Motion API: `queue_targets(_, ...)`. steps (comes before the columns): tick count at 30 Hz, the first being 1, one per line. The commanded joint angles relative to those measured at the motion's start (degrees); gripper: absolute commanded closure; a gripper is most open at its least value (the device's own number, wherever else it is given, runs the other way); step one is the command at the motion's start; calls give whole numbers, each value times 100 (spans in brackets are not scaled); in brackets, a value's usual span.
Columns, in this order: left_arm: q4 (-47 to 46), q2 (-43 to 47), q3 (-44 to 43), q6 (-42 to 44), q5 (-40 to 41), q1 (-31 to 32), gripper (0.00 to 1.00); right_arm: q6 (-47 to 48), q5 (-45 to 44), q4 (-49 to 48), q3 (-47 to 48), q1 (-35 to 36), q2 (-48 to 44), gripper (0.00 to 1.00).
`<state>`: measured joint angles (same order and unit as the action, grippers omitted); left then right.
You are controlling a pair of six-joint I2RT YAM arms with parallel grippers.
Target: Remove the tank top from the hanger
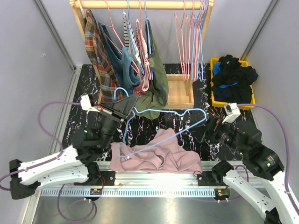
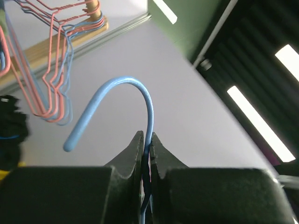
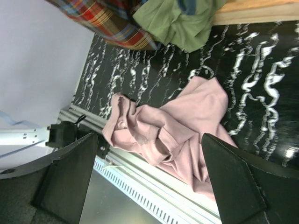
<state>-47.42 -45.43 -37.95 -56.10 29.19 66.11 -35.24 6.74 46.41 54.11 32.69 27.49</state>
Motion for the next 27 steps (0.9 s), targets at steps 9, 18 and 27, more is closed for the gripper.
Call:
queue_targets(9, 6963, 397, -2584, 2822, -1254, -63, 100, 930, -371, 1089, 2040, 36, 397, 0)
queue_targets(18, 7696, -194, -2893, 3324, -2585, -98, 100, 1635, 3679, 791, 1728, 27, 1232, 0)
queue_targets(27, 7309, -291, -2858, 3219, -3067, -300, 100, 1336, 4555, -9, 444, 45, 1084, 0)
